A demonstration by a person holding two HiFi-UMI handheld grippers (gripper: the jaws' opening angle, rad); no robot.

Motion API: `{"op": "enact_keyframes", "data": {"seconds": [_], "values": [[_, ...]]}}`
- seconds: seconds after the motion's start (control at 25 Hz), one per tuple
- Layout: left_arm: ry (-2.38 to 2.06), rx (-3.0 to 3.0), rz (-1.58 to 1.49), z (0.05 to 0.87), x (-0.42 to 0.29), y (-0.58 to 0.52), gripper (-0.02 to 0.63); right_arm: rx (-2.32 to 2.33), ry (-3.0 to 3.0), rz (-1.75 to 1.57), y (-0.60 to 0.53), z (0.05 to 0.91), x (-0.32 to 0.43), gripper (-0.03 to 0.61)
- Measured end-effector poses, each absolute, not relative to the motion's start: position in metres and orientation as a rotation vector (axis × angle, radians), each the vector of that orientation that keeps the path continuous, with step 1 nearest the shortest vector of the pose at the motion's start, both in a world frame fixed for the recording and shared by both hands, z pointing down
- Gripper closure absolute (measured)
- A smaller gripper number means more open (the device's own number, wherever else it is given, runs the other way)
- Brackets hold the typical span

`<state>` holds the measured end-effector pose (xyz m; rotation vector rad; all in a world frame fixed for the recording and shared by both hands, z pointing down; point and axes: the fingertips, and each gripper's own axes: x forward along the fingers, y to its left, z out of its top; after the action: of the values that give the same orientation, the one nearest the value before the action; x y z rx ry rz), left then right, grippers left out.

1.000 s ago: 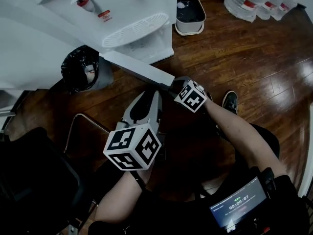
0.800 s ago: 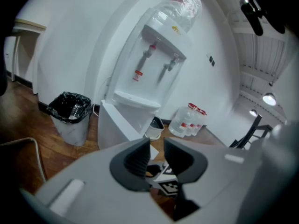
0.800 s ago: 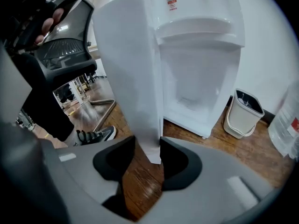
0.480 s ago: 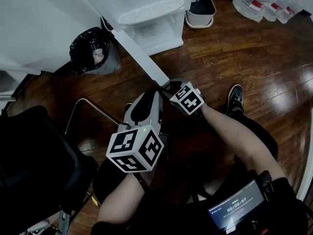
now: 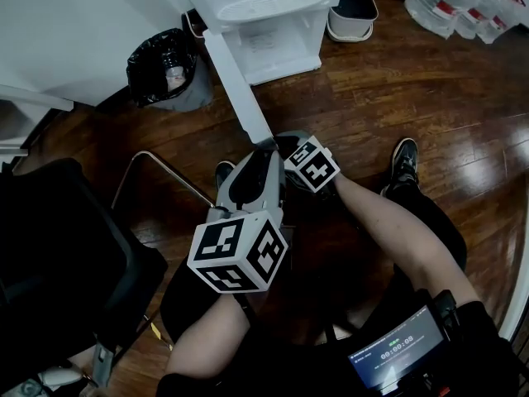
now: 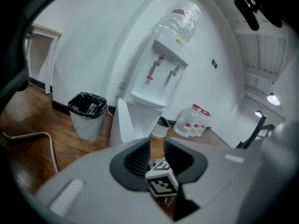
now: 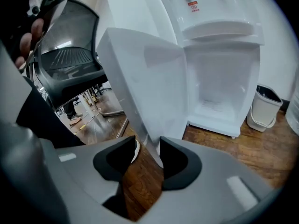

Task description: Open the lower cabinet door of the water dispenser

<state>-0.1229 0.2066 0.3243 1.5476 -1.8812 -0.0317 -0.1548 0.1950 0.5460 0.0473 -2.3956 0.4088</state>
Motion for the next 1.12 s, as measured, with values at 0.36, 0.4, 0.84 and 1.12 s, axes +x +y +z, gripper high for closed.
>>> {"op": "enact_keyframes", "data": {"seconds": [0.36, 0.4, 0.84, 1.12], "values": [[-1.892, 1.591, -0.062, 0.314, -0.109, 0.2, 0.5, 0.357, -2.545, 0.542, 0.147, 0.461, -0.092, 0.503], [-1.892, 1.596, -0.057, 0.314, -0.104, 0.2, 0.5, 0.402, -2.554, 0.603, 0.145, 0.447, -0.081, 0.508], [-1.928, 1.709, 0.13, 0.337, -0.06, 0.205, 0.5, 0.67, -2.738, 0.616, 0.151, 0.349, 0.0, 0.518], [-1.918, 1.765, 0.158, 0.346, -0.047, 0.208, 0.512, 0.691, -2.773, 0.567, 0.145, 0.329, -0.011, 0.528]]}}
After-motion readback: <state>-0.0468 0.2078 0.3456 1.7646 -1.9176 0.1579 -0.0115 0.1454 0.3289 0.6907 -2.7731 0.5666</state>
